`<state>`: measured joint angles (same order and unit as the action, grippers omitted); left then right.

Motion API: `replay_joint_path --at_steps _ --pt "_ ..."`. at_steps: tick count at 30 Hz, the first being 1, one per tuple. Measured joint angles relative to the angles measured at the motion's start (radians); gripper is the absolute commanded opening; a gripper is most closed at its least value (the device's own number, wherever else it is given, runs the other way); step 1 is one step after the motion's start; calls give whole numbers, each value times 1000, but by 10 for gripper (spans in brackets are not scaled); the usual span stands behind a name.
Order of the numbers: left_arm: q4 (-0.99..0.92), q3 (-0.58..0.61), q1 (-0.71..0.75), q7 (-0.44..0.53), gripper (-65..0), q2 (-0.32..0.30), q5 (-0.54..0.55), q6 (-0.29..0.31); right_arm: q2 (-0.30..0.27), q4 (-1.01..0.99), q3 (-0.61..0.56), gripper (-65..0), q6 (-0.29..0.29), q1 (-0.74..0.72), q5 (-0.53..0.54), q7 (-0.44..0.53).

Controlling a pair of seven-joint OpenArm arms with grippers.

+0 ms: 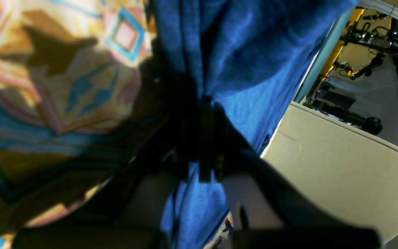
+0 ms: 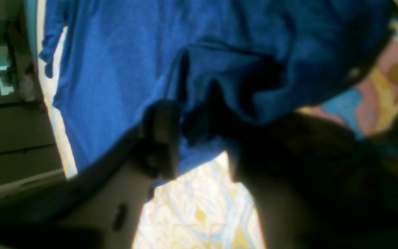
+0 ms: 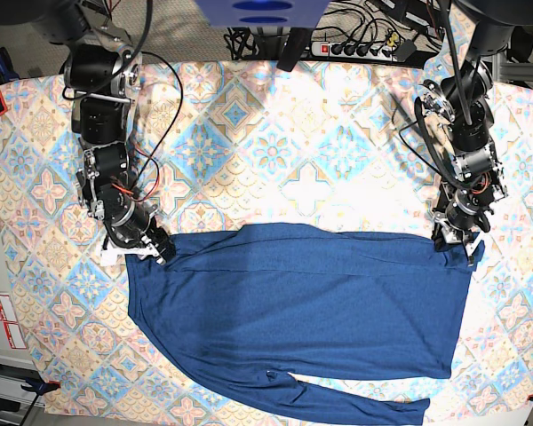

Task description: Fold the T-shirt properly

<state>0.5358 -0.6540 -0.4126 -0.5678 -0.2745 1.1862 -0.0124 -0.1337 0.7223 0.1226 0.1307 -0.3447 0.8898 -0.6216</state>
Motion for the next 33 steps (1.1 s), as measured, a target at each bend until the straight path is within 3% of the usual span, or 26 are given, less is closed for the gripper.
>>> replay_joint_path --at_steps 8,16,21,25,30,33 --pt "0 0 -1 0 -650 0 0 0 -2 0 0 -611 -9 1 -10 -1" --pt "0 0 -3 0 -650 0 -1 -2 -5 98 122 -618 -16 58 -18 -97" --pt "0 0 -5 0 -650 5 -1 1 -2 127 126 -615 -19 50 -18 -108" --pt "0 0 -6 0 -637 6 -3 -2 -2 128 121 -533 -13 50 -18 -109" --pt "0 0 -5 0 -480 6 -3 -3 -2 129 126 -386 -23 56 -20 -177" --pt "0 0 -5 -5 -431 5 1 2 -2 135 126 -379 -21 63 -18 -189"
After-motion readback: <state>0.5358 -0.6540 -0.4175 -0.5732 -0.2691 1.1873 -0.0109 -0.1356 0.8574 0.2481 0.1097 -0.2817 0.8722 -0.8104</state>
